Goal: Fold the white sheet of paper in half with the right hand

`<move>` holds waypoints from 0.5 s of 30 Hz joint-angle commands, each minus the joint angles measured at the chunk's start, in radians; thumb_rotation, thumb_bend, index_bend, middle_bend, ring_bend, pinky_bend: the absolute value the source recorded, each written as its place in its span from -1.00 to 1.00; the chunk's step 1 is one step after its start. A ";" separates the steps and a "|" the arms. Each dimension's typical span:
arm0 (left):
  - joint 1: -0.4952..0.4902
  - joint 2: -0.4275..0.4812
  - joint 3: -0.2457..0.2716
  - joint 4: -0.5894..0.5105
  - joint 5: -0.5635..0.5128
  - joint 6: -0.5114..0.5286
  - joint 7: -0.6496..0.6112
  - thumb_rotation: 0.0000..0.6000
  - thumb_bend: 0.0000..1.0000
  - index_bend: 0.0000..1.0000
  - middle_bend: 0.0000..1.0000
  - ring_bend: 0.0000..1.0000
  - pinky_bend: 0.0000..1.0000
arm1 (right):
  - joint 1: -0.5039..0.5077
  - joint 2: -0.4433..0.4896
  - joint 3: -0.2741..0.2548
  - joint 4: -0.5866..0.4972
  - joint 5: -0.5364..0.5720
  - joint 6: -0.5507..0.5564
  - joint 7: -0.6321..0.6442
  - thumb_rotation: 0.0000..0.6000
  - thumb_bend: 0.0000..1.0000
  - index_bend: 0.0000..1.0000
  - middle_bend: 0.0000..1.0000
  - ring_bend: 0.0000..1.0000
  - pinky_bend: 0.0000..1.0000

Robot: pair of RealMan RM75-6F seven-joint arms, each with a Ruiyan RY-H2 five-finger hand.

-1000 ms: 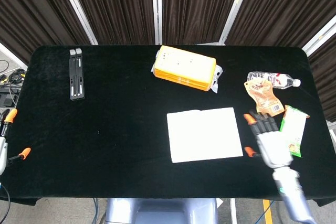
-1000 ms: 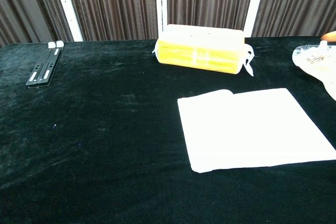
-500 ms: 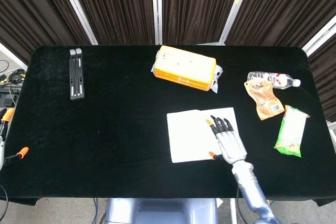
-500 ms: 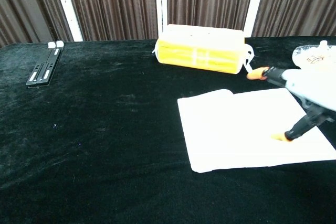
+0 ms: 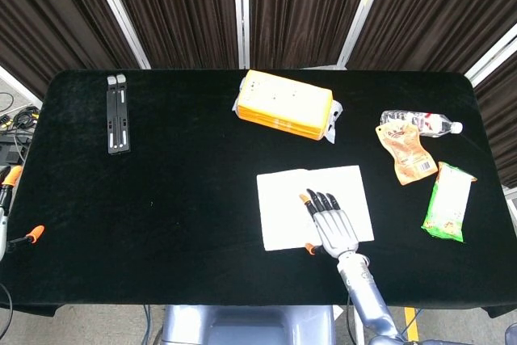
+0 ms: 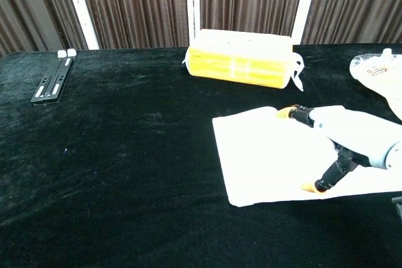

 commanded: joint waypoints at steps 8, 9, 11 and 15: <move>0.001 0.003 0.003 -0.005 0.004 0.002 0.002 1.00 -0.80 -1.00 -1.00 -1.00 -1.00 | -0.005 -0.001 -0.043 -0.026 -0.005 0.030 -0.021 1.00 -0.82 -1.00 -1.00 -1.00 -1.00; 0.001 0.003 0.003 -0.006 0.004 0.003 0.003 1.00 -0.80 -1.00 -1.00 -1.00 -1.00 | -0.005 -0.003 -0.046 -0.026 -0.001 0.032 -0.024 1.00 -0.82 -1.00 -1.00 -1.00 -1.00; 0.003 0.004 0.004 -0.009 0.005 0.005 0.003 1.00 -0.80 -1.00 -1.00 -1.00 -1.00 | -0.005 -0.009 -0.051 -0.024 0.009 0.034 -0.028 1.00 -0.82 -1.00 -1.00 -1.00 -1.00; 0.005 0.009 0.004 -0.019 0.009 0.013 0.006 1.00 -0.80 -1.00 -1.00 -1.00 -1.00 | -0.006 -0.024 -0.058 -0.012 0.003 0.043 -0.022 1.00 -0.82 -1.00 -1.00 -1.00 -1.00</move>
